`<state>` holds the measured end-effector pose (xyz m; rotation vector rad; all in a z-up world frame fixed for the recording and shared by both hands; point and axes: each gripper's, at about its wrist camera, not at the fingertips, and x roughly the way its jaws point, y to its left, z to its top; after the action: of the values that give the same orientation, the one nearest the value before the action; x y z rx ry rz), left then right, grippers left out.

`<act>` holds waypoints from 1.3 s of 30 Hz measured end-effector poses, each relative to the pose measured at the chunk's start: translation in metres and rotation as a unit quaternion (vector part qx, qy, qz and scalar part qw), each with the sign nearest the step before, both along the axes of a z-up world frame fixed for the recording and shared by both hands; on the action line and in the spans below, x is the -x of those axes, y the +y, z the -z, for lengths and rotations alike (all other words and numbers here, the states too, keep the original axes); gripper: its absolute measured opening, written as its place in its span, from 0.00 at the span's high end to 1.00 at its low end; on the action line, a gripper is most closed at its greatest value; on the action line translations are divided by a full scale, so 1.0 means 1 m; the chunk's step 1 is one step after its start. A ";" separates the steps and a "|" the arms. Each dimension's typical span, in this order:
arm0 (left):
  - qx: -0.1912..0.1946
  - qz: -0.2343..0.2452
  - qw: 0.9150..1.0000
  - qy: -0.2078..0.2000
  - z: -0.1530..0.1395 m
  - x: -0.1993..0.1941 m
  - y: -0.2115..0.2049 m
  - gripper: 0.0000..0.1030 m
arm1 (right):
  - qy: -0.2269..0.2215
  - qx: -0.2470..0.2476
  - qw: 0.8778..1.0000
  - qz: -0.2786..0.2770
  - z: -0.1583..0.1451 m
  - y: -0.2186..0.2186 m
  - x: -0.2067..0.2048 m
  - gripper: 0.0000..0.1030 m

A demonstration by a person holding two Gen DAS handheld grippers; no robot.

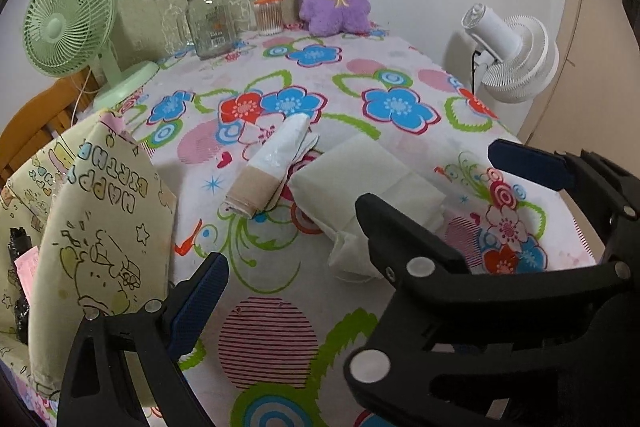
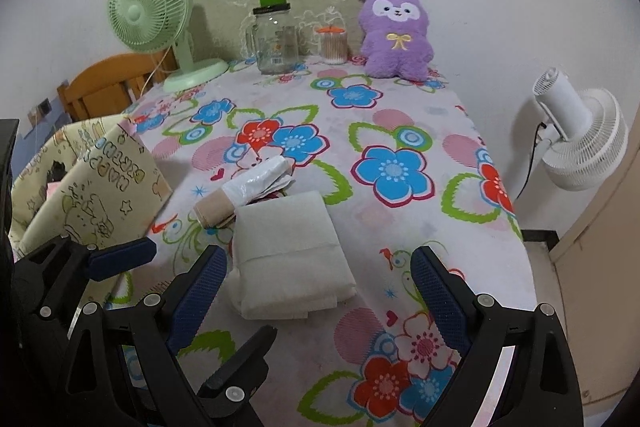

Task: Organize soft objects
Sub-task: 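Move both grippers over the white pads on the tablecloth, then grasp the folded white pad with the right gripper while the left gripper grasps the rolled white pad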

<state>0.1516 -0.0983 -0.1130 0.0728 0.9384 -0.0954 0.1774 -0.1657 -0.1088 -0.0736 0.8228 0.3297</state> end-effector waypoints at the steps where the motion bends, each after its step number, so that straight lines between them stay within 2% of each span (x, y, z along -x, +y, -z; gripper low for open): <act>1: 0.000 -0.001 1.000 0.005 0.002 -0.001 0.001 0.09 | 0.004 0.001 1.000 -0.003 0.002 0.001 -0.002 0.08; 12: 0.005 -0.005 0.999 0.031 0.014 -0.008 0.008 0.22 | 0.025 0.007 0.999 -0.026 0.017 0.015 -0.014 0.09; 19: 0.022 -0.010 0.999 0.038 0.017 -0.011 0.013 0.21 | 0.045 -0.009 0.998 -0.036 0.023 0.021 -0.022 0.11; 21: 0.022 -0.010 0.999 0.038 0.017 -0.011 0.013 0.21 | 0.057 -0.015 0.997 -0.040 0.026 0.022 -0.024 0.19; 23: 0.016 -0.008 0.999 0.033 0.017 -0.010 0.012 0.21 | 0.070 -0.016 0.997 -0.040 0.030 0.023 -0.027 0.22; 25: 0.017 -0.008 0.999 0.033 0.017 -0.010 0.012 0.21 | 0.068 -0.013 0.997 -0.038 0.031 0.024 -0.028 0.26; 33: 0.009 -0.010 1.000 0.028 0.016 -0.010 0.011 0.23 | 0.065 -0.012 0.997 -0.039 0.031 0.020 -0.026 0.53; 39: -0.005 -0.008 1.000 0.021 0.011 -0.011 0.005 0.24 | 0.062 -0.021 0.997 -0.034 0.027 0.013 -0.025 0.65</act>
<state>0.1623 -0.0932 -0.1240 0.0722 0.9805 -0.0773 0.2020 -0.1522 -0.1356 -0.0420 0.9378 0.4188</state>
